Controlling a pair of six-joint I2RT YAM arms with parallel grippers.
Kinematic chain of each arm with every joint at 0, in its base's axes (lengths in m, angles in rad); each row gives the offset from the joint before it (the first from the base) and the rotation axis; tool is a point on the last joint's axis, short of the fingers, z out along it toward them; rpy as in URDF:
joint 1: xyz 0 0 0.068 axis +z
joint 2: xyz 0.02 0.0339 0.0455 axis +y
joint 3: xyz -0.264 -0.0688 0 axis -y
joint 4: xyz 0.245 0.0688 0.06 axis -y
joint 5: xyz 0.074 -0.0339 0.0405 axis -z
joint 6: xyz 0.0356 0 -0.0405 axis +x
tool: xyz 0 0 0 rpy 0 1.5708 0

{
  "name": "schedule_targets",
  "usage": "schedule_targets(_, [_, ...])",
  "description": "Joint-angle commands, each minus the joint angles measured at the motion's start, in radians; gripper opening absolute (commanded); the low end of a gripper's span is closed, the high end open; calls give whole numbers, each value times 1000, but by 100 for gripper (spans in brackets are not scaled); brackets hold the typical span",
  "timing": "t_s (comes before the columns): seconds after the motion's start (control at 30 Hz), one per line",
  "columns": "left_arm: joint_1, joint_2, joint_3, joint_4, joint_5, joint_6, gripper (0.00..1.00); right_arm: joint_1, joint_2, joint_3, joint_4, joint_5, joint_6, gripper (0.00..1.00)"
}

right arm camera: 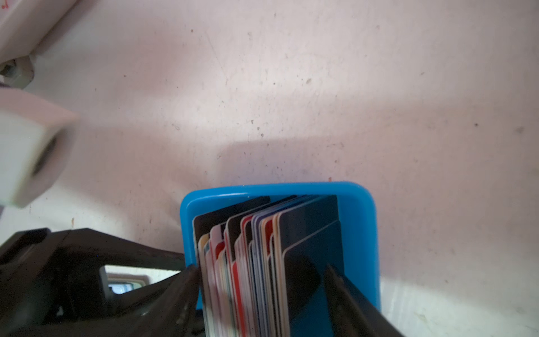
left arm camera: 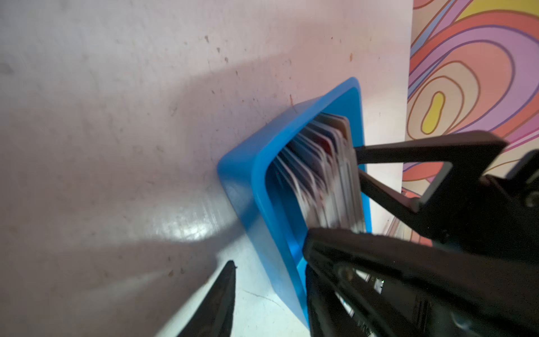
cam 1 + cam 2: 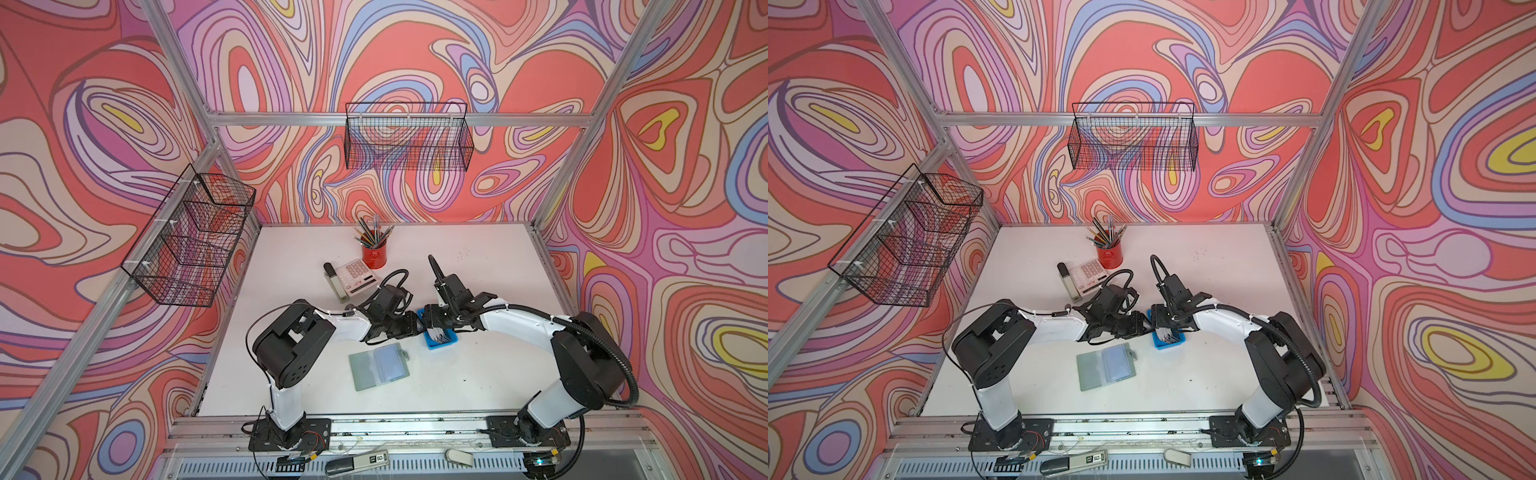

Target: Put the credit cards into the card holder

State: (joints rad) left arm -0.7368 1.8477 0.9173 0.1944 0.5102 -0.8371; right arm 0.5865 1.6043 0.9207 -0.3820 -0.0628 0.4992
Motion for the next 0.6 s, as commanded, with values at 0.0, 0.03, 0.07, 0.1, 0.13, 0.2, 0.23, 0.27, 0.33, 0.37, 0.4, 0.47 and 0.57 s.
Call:
schedule_targets(0.0, [-15, 35, 53, -78, -9, 48, 51, 9, 25, -19, 14, -63, -1, 72])
schedule_targets(0.03, [-15, 45, 61, -84, -1, 51, 52, 9, 25, -20, 18, -76, 0, 72])
schedule_targets(0.07, [-14, 55, 72, -88, 12, 55, 54, 9, 25, -22, 26, -95, 1, 72])
schedule_targets(0.1, [-15, 63, 81, -93, 26, 58, 56, 8, 26, -23, 34, -112, 2, 72])
schedule_targets(0.13, [-16, 67, 88, -94, 36, 59, 58, 9, 25, -22, 38, -121, 4, 72])
schedule_targets(0.2, [-16, 62, 85, -89, 41, 62, 67, 9, 25, -25, 45, -143, 6, 68])
schedule_targets(0.23, [-16, 54, 82, -86, 38, 65, 71, 9, 23, -25, 47, -144, 8, 66])
schedule_targets(0.27, [-16, 45, 76, -85, 33, 70, 74, 8, 20, -26, 47, -144, 10, 65])
schedule_targets(0.33, [-16, 27, 69, -87, 23, 78, 80, 9, 13, -28, 46, -134, 12, 62])
schedule_targets(0.37, [-15, 23, 68, -87, 21, 80, 83, 7, 9, -29, 44, -129, 13, 60])
schedule_targets(0.4, [-16, 23, 68, -85, 23, 82, 85, 6, 6, -32, 43, -127, 12, 60])
schedule_targets(0.47, [-15, 32, 73, -84, 33, 84, 87, 4, 1, -37, 46, -129, 13, 59])
schedule_targets(0.57, [-16, 49, 84, -90, 43, 81, 87, -1, 2, -47, 50, -126, 14, 52])
